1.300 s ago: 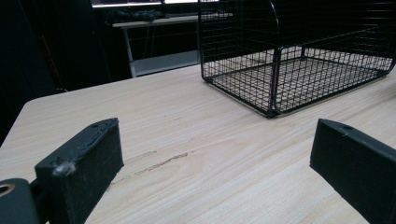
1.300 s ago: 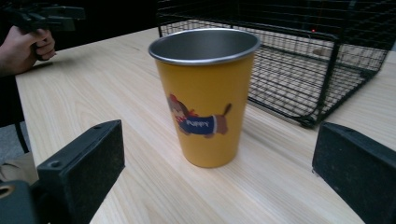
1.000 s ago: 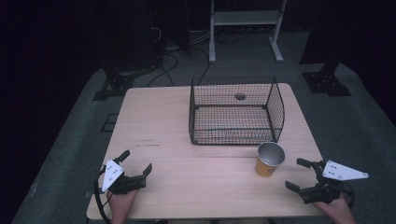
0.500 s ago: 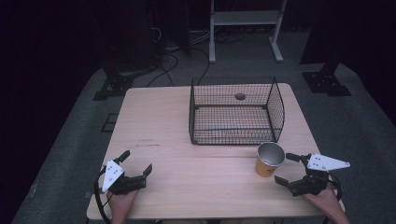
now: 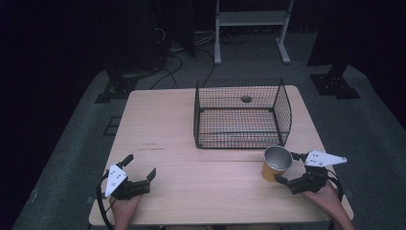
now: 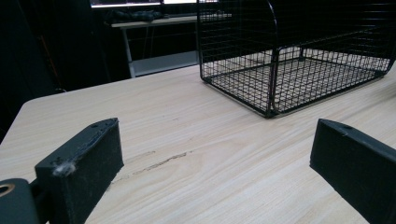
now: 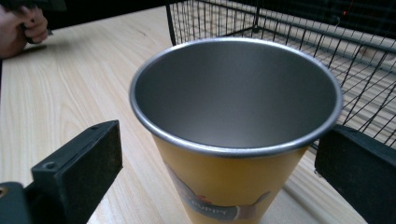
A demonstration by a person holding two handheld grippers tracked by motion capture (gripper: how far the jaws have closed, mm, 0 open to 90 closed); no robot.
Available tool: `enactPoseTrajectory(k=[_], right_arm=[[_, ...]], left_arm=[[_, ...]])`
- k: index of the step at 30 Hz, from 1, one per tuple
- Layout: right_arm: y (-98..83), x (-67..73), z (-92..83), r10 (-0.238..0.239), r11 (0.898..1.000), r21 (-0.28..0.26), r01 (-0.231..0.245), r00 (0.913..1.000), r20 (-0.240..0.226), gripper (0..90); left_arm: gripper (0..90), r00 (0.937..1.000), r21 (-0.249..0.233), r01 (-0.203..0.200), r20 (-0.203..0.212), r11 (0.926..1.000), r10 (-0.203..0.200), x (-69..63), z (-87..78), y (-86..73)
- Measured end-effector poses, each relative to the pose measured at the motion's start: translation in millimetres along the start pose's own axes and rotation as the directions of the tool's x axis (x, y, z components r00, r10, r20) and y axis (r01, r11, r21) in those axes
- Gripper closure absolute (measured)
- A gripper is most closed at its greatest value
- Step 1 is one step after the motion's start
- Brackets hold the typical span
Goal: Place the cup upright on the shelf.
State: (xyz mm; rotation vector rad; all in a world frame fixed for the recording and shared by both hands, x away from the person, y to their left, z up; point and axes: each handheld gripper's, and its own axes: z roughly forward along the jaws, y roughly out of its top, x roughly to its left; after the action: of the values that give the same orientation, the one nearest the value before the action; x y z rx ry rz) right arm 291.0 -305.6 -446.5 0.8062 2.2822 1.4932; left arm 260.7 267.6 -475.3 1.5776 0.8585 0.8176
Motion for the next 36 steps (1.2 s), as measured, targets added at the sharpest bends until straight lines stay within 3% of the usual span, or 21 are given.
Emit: enactPoseTrajectory(k=[18,24,36], right_arm=[[8.0,-2.4,18.4,-0.004,1.0,0.029,0.004,1.0,0.008,3.0],[10.6,-1.9,18.9,-0.014,1.0,0.016,0.014,0.9999,0.008,11.7],[16.5,-0.4,13.5,0.006,0.999,0.04,-0.006,1.0,0.004,12.7]], left_arm=[[1.8,1.0,-0.002,0.001,-0.001,1.0,-0.001,0.0,-0.1,-0.1],[1.8,1.0,-0.002,0.002,-0.002,1.0,-0.002,0.2,-0.3,-0.1],[1.8,1.0,0.003,0.003,0.001,1.0,-0.003,0.4,0.2,-0.3]])
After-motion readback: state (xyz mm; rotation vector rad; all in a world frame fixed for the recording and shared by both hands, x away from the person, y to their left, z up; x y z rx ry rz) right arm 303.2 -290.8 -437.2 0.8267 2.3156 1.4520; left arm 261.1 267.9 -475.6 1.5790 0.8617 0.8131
